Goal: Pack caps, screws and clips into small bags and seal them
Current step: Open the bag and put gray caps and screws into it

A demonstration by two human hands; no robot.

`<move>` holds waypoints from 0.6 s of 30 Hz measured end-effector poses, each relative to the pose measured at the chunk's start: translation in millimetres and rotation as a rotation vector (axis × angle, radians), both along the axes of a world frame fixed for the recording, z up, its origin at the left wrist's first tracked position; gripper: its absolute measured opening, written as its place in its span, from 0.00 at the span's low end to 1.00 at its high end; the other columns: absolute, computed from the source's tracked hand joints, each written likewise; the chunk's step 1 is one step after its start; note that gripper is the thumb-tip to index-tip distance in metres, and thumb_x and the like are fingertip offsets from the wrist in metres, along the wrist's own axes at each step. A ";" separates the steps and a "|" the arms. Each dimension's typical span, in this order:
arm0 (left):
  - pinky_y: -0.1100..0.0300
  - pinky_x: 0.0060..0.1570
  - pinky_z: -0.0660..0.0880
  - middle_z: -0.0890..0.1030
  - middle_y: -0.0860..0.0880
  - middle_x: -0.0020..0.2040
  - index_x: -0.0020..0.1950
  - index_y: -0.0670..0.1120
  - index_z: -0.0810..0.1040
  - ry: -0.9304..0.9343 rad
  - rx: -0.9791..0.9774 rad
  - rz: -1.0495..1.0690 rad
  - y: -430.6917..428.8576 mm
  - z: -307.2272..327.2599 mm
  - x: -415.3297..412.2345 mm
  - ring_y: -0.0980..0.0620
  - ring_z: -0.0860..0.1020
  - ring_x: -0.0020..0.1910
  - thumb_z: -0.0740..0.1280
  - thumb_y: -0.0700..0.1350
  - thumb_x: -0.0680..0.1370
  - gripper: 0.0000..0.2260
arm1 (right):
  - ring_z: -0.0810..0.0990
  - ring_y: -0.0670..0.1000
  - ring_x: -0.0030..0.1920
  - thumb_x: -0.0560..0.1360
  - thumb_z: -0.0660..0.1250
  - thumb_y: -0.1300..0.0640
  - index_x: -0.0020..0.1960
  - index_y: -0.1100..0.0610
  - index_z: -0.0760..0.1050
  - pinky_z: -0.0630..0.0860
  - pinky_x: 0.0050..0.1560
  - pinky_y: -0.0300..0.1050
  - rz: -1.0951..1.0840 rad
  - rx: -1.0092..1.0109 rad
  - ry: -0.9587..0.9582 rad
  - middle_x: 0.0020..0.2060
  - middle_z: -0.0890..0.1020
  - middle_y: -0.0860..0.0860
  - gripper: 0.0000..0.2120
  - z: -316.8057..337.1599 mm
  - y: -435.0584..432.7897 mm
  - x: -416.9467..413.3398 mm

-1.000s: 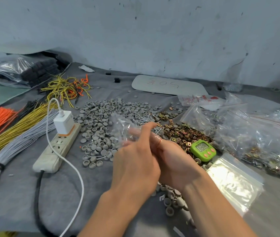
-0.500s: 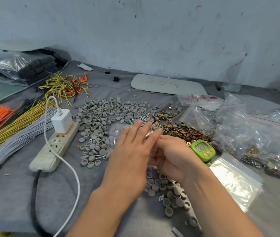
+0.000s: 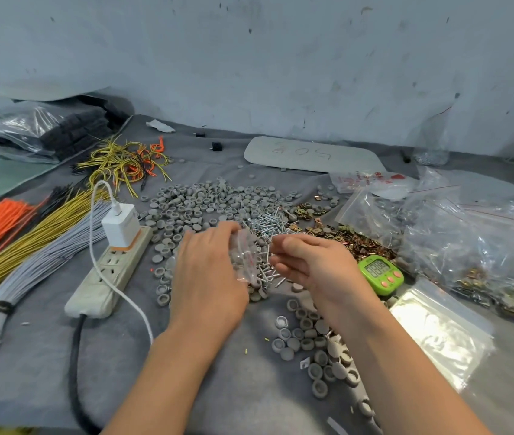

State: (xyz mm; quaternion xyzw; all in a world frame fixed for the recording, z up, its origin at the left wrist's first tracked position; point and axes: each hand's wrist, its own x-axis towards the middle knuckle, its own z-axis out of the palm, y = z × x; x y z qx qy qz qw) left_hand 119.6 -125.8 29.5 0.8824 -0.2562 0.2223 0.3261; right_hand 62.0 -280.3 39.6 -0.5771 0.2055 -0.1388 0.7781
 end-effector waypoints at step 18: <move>0.62 0.55 0.64 0.75 0.54 0.58 0.64 0.54 0.74 0.108 -0.118 0.077 28.8 2.5 16.7 0.51 0.72 0.59 0.79 0.45 0.65 0.30 | 0.77 0.53 0.48 0.72 0.66 0.67 0.55 0.47 0.77 0.75 0.47 0.48 0.232 -1.398 0.307 0.50 0.75 0.45 0.18 -15.5 38.5 10.6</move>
